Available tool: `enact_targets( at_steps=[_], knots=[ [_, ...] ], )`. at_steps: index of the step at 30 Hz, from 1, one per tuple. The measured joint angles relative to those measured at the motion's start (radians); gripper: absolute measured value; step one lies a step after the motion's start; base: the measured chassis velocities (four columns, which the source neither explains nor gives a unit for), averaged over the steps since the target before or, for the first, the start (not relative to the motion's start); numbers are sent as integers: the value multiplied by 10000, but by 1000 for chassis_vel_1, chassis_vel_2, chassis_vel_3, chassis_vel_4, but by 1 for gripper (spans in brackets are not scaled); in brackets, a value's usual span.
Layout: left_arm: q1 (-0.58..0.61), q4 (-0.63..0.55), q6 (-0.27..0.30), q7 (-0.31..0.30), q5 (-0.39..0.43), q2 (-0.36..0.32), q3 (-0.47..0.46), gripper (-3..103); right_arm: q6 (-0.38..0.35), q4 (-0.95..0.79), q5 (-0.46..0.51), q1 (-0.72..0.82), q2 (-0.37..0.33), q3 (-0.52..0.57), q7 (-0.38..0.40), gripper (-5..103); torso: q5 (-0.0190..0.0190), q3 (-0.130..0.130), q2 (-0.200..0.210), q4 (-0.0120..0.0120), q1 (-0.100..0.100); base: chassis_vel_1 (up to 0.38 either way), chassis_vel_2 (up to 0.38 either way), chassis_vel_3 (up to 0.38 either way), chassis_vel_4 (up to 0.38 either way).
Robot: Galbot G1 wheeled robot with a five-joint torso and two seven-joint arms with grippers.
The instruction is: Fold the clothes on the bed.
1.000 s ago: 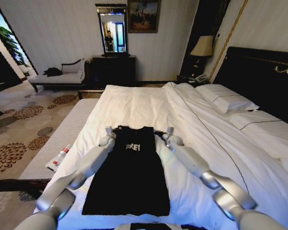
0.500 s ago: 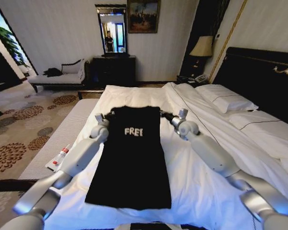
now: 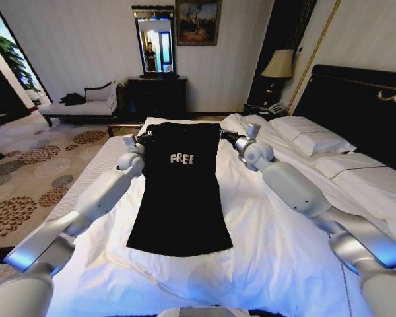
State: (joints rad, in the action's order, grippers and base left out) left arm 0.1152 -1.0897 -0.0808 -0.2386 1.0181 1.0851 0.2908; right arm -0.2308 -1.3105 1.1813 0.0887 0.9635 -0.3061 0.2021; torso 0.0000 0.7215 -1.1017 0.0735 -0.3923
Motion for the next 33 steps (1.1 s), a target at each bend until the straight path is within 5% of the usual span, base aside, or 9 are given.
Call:
enact_targets(
  at_steps=[12,26,33],
  knots=[
    [-1781,3975,-558,1754,-328,1625,670,0,606,2461,-1175,-318,1300,-158,-827,0,2,0,1,-3,-2,0,0,0,0],
    [172,2529,-644,1528,-1142,1124,123,0,1056,1868,-2117,575,1015,120,-805,0,1,-1,1,-3,-1,0,0,0,0],
    [1524,689,-792,995,-1658,631,-764,0,1256,368,-2635,1683,479,402,-781,0,0,-3,0,1,0,0,0,0,0]
  ],
)
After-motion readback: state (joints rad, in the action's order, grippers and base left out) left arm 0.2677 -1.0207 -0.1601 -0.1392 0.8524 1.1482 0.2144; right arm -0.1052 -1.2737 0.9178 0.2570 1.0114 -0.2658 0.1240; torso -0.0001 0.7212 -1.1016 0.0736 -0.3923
